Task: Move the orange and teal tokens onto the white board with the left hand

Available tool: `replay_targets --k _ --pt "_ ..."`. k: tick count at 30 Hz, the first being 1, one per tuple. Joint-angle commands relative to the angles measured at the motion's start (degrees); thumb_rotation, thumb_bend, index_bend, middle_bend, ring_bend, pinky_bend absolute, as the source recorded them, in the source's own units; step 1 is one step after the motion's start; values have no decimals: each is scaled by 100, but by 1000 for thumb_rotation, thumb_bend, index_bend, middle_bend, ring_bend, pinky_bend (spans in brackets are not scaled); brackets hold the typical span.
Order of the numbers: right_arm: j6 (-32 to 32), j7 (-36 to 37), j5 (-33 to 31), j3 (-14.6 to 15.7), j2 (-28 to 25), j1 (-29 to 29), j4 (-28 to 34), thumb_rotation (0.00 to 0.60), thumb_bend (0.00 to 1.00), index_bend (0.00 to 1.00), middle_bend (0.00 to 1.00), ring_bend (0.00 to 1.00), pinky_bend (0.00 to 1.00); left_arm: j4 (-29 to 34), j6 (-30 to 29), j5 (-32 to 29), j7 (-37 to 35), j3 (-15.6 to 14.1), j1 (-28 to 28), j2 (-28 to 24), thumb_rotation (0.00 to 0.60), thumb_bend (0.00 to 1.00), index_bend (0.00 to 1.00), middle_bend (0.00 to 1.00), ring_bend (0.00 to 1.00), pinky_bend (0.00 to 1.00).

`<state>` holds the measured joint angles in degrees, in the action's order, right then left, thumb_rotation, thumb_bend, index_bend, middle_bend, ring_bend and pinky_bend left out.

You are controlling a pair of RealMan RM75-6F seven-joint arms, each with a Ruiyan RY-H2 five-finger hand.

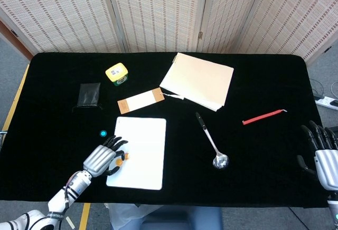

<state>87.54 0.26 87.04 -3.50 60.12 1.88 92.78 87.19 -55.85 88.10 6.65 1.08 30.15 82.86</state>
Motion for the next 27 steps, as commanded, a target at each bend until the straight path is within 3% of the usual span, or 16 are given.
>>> replay_targets --k 1,13,24,27 --pt "4 -2 -2 0 -2 -3 2 600 428 0 0 0 0 -31 306 -227 278 173 266 211 600 411 495 153 1 0" --pt "-6 -28 -43 5 -2 -23 21 600 428 0 0 0 0 -332 923 -993 680 480 818 715 600 411 484 152 0 0" --pt "23 -2 -62 -6 -17 -47 15 600 428 0 0 0 0 -283 1028 -1317 883 401 968 764 600 410 448 151 0 0" --pt "31 0 -63 -13 -7 -47 6 600 428 0 0 0 0 -256 995 -1363 890 376 974 765 600 408 385 131 0 0"
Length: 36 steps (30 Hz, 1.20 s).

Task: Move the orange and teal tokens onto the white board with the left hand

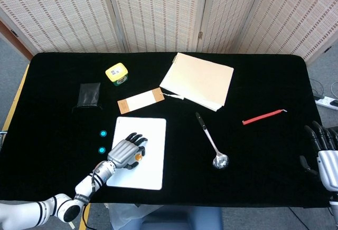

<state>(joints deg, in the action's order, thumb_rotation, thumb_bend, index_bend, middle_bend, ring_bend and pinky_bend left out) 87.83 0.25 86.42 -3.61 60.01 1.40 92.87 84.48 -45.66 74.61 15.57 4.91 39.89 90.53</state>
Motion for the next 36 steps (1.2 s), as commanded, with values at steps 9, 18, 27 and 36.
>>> replay_targets --k 9,18,27,36 --pt "-63 -10 -17 -25 12 46 -4 600 428 0 0 0 0 40 -845 131 -586 73 -368 -394 600 408 377 119 0 0" --pt "-134 -44 -21 -38 26 100 9 600 428 0 0 0 0 -335 -1202 140 -1019 -211 -840 -777 600 409 418 119 0 0" --pt "-151 -100 6 -31 21 125 50 600 428 0 0 0 0 -876 -1099 93 -1073 -402 -998 -525 600 409 418 119 0 0" --pt "-85 -137 6 -14 10 79 92 600 428 0 0 0 0 -1077 -1018 122 -1057 -398 -985 -381 600 409 425 119 0 0"
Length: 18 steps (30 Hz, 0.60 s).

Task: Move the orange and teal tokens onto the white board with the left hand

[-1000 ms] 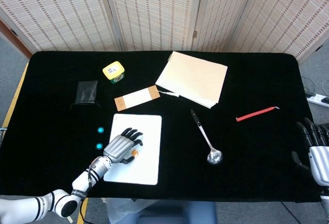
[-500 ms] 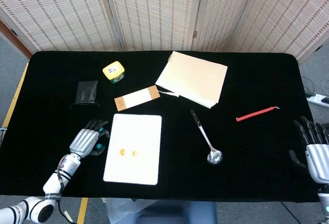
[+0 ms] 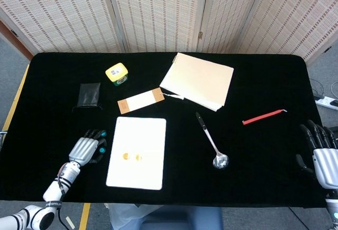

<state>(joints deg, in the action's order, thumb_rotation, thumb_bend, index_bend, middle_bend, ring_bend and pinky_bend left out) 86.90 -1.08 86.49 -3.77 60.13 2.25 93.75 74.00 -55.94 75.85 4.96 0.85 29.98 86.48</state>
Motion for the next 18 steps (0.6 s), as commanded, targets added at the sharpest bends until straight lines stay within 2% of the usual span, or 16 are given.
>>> replay_targets --k 1,18 --pt "17 -6 -1 4 -3 -13 9 600 428 0 0 0 0 -56 10 -1 9 14 5 41 600 409 426 119 0 0" --pt "13 -113 -12 1 -10 -12 99 600 428 0 0 0 0 -226 71 -70 148 55 -24 104 600 410 432 119 0 0"
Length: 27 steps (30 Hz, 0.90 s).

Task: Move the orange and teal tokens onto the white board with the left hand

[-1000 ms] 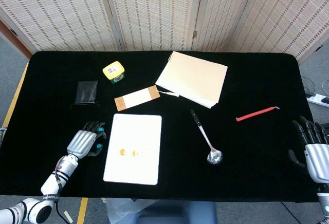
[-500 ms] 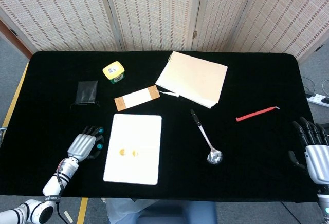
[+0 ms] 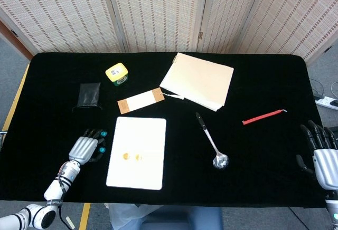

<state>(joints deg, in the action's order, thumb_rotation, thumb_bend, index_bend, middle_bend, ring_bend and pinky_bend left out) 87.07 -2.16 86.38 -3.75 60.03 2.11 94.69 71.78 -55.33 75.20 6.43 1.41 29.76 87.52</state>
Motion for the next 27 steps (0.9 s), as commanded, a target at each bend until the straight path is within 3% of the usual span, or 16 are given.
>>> replay_targets --k 1,16,27 --pt "-3 -10 0 -3 0 5 9 600 428 0 0 0 0 -11 19 -9 -2 -1 -3 1 600 409 432 119 0 0" --pt "68 -63 21 6 2 -35 65 600 428 0 0 0 0 -238 47 12 -154 45 -18 100 600 412 522 140 0 0" --pt "102 -25 36 1 8 -49 24 600 428 0 0 0 0 256 -124 179 -135 198 83 -147 600 412 524 143 0 0"
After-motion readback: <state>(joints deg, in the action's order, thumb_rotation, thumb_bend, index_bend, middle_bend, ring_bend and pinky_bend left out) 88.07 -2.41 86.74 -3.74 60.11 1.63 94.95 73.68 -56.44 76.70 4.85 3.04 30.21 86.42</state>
